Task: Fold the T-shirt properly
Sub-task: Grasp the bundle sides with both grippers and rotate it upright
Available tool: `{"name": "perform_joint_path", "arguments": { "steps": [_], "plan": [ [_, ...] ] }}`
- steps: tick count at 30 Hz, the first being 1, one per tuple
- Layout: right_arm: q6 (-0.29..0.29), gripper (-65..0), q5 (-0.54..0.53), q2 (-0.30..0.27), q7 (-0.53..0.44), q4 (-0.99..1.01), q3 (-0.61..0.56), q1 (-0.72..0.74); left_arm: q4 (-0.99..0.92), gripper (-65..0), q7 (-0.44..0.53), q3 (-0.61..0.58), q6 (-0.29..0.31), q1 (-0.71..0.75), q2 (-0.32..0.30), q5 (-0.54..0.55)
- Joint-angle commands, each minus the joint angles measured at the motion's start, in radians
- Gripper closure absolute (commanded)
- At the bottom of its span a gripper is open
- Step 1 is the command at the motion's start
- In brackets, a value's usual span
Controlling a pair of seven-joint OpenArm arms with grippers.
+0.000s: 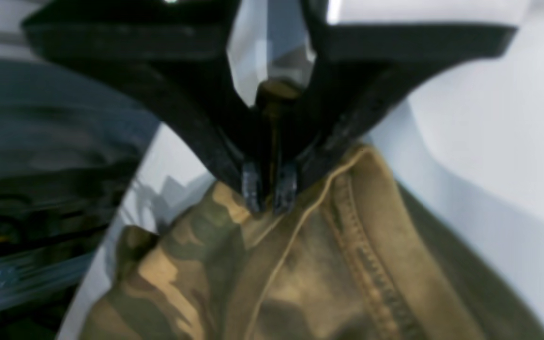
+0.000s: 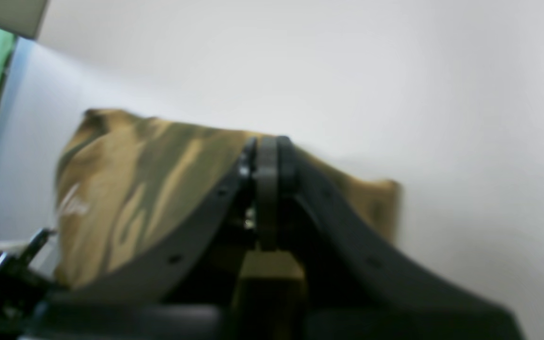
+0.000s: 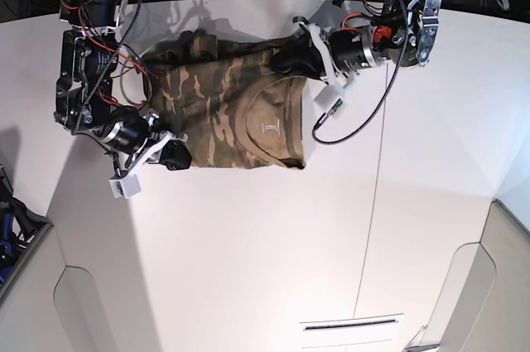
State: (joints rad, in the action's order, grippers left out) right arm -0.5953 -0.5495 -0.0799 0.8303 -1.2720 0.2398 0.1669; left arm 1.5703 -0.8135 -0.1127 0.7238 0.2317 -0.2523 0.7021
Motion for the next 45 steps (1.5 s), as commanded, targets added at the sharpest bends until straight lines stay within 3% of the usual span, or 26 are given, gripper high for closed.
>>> {"name": "perform_joint_path", "arguments": {
  "steps": [1,13,22,25,35,45],
  "plan": [
    [-0.007,0.0,-0.018,-0.003,-0.019,-0.017,0.000,0.021,-0.012,-5.8,-0.012,0.003,-0.026,-0.023,-0.010,-0.056],
    [-0.012,0.0,-0.015,-0.003,0.043,-0.017,0.000,0.017,-0.068,-5.8,-0.012,0.003,-0.028,-0.144,-0.012,-0.119],
    [-0.015,0.0,-0.111,-0.003,0.069,-0.023,0.000,-0.060,-0.079,-5.8,0.089,0.003,-0.141,-0.183,-0.017,-0.281],
    [-0.015,0.0,-0.163,-0.003,0.094,-0.039,0.000,-0.095,-0.101,-5.8,0.095,0.003,-0.145,-0.229,-0.016,-0.293],
    [-0.019,0.0,-0.218,0.016,0.113,-0.204,0.000,-0.256,-0.137,-5.8,0.126,0.003,-0.163,-0.330,-0.017,-0.286],
    [-0.018,0.0,-0.195,0.014,0.108,-0.317,0.009,-0.242,0.044,-5.8,0.007,0.104,-0.151,-0.282,-0.017,-0.126]
  ]
}}
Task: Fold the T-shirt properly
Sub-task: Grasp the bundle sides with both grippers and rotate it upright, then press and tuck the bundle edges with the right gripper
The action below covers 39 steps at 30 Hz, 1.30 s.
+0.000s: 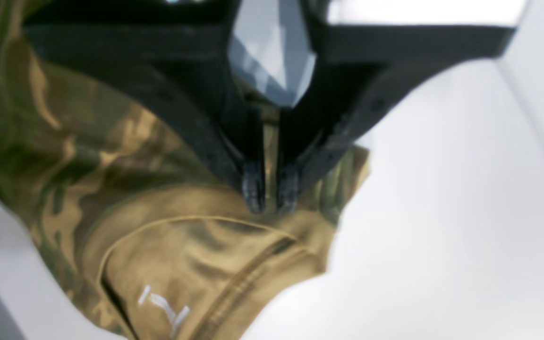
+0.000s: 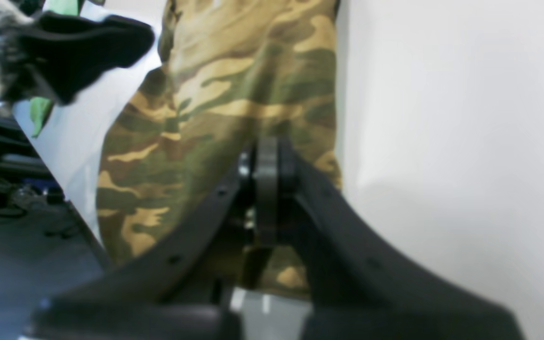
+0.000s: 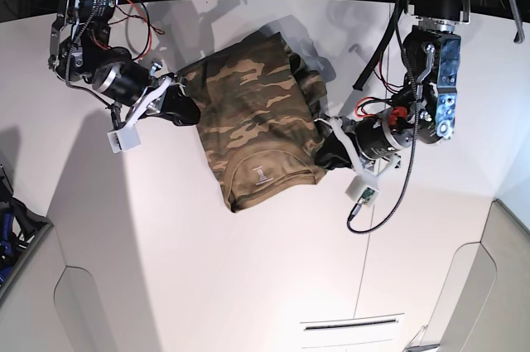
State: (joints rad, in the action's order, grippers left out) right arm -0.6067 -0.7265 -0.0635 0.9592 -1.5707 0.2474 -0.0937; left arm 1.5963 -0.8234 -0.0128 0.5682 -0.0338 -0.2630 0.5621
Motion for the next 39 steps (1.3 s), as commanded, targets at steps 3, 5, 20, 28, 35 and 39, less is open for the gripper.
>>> {"name": "perform_joint_path", "arguments": {
  "steps": [3,5,20,28,35,39],
  "plan": [
    [-0.006,0.0,0.048,-0.003,-0.037,-0.018,0.001,0.041,0.094,-5.8,-0.020,0.062,0.044,0.040,-0.006,0.080],
    [-0.005,0.0,0.095,-0.003,-0.066,-0.016,0.001,0.046,0.133,-5.8,-0.058,0.083,0.065,0.090,-0.006,0.150],
    [-0.002,0.0,0.114,-0.003,-0.069,0.026,-0.029,0.035,0.092,-5.8,0.050,0.085,0.064,0.261,0.000,0.074],
    [0.000,0.0,0.063,-0.002,-0.054,0.026,-0.115,0.013,-0.045,-5.8,0.053,0.085,0.064,0.132,0.000,0.064],
    [0.000,0.0,0.037,0.002,-0.013,0.026,-0.221,0.013,-0.105,-5.8,0.053,0.085,0.064,0.053,0.000,0.039],
    [0.001,0.0,0.038,0.027,-0.013,0.026,-0.271,0.010,-0.141,-5.8,0.053,0.085,0.064,-0.003,-0.001,0.031]
  ]
}}
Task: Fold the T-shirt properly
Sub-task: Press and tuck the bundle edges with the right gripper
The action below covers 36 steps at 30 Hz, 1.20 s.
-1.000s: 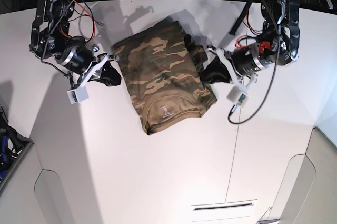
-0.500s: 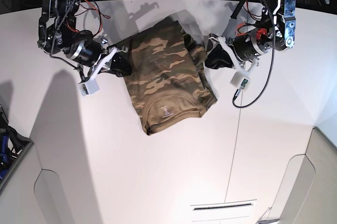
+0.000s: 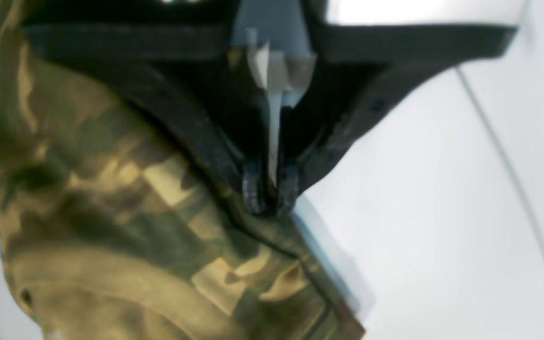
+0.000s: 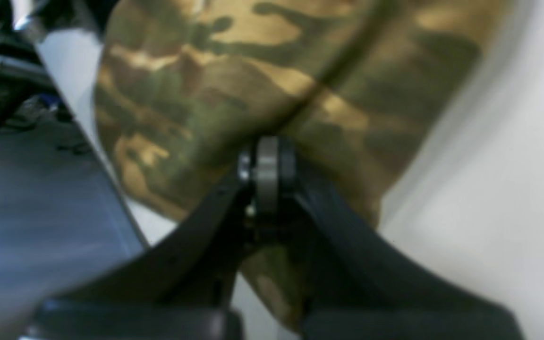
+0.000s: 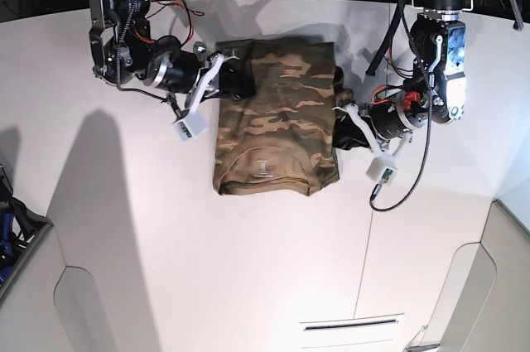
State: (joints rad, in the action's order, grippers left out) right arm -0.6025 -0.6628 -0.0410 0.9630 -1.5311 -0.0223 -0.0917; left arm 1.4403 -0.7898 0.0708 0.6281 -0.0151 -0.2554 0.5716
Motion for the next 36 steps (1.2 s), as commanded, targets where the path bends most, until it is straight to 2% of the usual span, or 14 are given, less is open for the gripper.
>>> {"name": "perform_joint_path", "arguments": {
  "steps": [1,7,9,14,18,22,24,27,31,33,36],
  "plan": [
    [-0.003,0.0,-0.025,0.011,-0.016,-0.013,-0.005,0.007,0.014,-5.8,0.019,0.002,0.004,-0.033,-0.008,0.011],
    [-0.003,0.0,0.023,0.024,-0.017,-0.013,0.003,0.006,0.014,-5.8,0.002,0.002,-0.011,-0.057,-0.036,-0.006],
    [-0.003,0.0,0.051,0.024,-0.017,-0.013,0.009,0.006,0.014,-5.8,0.002,0.002,-0.013,-0.057,-0.064,0.003],
    [-0.003,0.0,0.063,0.009,-0.016,-0.015,0.044,0.006,0.042,-5.8,-0.003,0.003,-0.014,-0.046,-0.157,0.106],
    [-0.003,0.0,0.010,-0.029,0.002,-0.036,0.089,0.006,0.145,-5.8,-0.038,0.003,-0.007,0.004,-0.200,0.127],
    [-0.003,0.0,-0.073,-0.042,0.045,-0.089,0.152,0.006,0.303,-5.8,-0.037,0.016,-0.007,0.089,-0.239,0.128],
    [-0.003,0.0,-0.127,-0.042,0.070,-0.119,0.173,0.006,0.381,-5.8,-0.037,0.052,-0.006,0.131,-0.240,0.138],
    [-0.004,0.0,-0.202,-0.036,0.093,-0.162,0.172,0.006,0.484,-5.8,-0.038,0.121,-0.001,0.202,-0.237,0.225],
    [-0.005,0.0,-0.212,-0.008,0.073,-0.182,0.137,0.006,0.525,-5.8,-0.038,0.145,0.070,0.273,-0.200,0.257],
    [-0.012,0.0,-0.194,0.006,0.038,-0.180,0.095,0.008,0.506,-5.8,-0.039,0.144,0.070,0.295,-0.166,0.243],
    [-0.011,0.0,-0.093,0.014,-0.032,-0.173,0.000,0.030,0.437,-5.8,-0.036,0.144,0.070,0.297,-0.125,0.240]
  ]
}}
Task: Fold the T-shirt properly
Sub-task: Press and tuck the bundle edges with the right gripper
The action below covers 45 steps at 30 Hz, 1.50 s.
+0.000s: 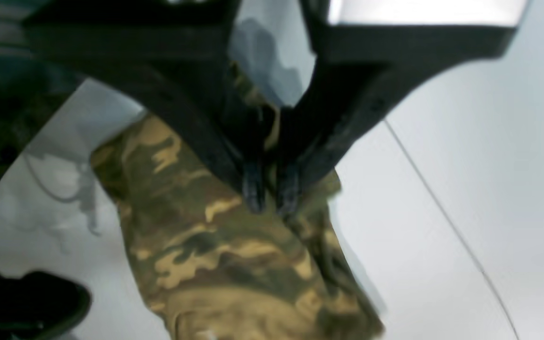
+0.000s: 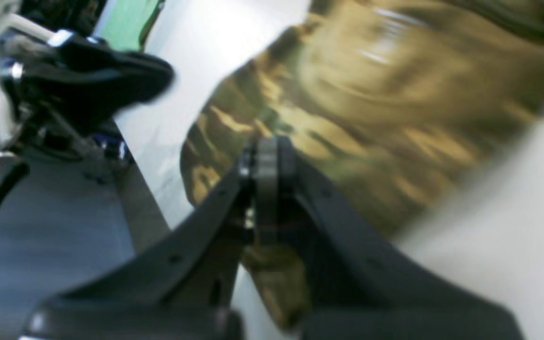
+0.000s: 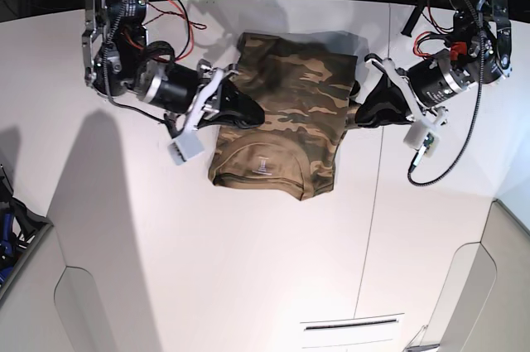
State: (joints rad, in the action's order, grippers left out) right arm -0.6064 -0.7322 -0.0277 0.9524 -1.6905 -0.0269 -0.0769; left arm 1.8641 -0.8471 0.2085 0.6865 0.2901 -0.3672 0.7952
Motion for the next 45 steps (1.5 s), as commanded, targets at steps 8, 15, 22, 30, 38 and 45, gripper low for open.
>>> {"name": "perform_joint_path", "arguments": {
  "steps": [8,15,22,30,38,45],
  "plan": [
    [0.001,0.0,0.139,0.028,-0.094,0.117,-0.188,0.100,-0.201,-5.8,0.080,0.006,0.012,-0.011,0.021,0.015],
    [0.001,0.0,0.240,0.028,-0.172,0.422,-0.251,0.192,-0.333,-5.8,0.109,0.006,0.012,-0.025,0.020,0.015],
    [0.005,0.0,0.186,0.028,-0.125,0.397,-0.250,0.215,-0.299,-5.8,0.054,0.046,0.012,-0.026,0.016,0.097],
    [0.006,0.0,0.120,0.035,-0.089,0.160,-0.250,0.216,-0.145,-5.8,-0.118,0.261,0.012,-0.023,0.016,0.318],
    [0.005,0.0,0.285,0.133,-0.229,0.208,-0.250,0.240,-0.121,-5.8,-0.205,0.289,0.012,0.021,0.030,0.436],
    [0.004,0.0,0.360,0.178,-0.258,0.440,-0.298,0.327,-0.121,-5.8,-0.205,0.204,0.012,0.049,0.113,0.402]
  ]
}}
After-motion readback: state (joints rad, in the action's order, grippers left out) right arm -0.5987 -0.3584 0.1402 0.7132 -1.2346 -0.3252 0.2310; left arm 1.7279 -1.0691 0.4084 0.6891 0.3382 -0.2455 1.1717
